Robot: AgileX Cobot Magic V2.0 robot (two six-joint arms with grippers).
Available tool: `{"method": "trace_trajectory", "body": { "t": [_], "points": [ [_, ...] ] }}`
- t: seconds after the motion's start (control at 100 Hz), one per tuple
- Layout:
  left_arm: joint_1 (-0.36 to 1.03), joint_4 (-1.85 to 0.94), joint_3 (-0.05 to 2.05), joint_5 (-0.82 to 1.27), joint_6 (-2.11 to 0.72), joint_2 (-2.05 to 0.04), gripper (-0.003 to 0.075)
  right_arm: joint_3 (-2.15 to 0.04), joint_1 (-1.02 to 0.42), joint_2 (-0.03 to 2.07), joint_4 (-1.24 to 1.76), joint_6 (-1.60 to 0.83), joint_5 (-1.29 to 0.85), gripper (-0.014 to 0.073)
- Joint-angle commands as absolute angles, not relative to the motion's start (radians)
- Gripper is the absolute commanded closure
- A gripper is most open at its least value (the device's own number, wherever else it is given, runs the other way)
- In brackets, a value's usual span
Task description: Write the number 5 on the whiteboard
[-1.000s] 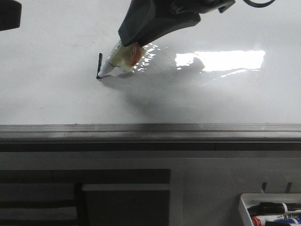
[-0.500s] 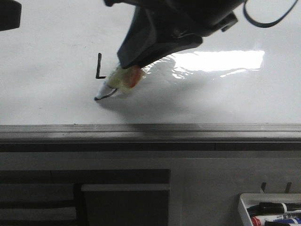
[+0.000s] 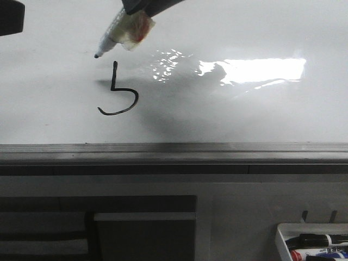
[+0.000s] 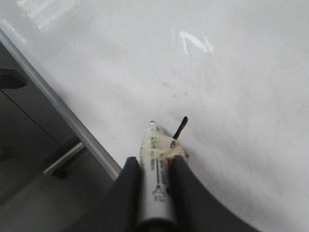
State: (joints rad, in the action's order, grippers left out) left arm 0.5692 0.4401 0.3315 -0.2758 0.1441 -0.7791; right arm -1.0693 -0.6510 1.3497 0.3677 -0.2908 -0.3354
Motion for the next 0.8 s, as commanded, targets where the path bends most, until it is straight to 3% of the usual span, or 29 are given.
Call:
{"method": "trace_trajectory", "body": {
  "t": [0.0,0.79],
  "points": [
    [0.571,0.418,0.359,-0.342,0.154,-0.773,0.0356,-1.103,-0.63,1.317,0.364,-0.307,-0.265,0.0641],
    [0.571,0.418,0.359,-0.342,0.154,-0.773,0.0356,-1.103,-0.597,1.348,0.364,-0.307,-0.254,0.0641]
  ]
}}
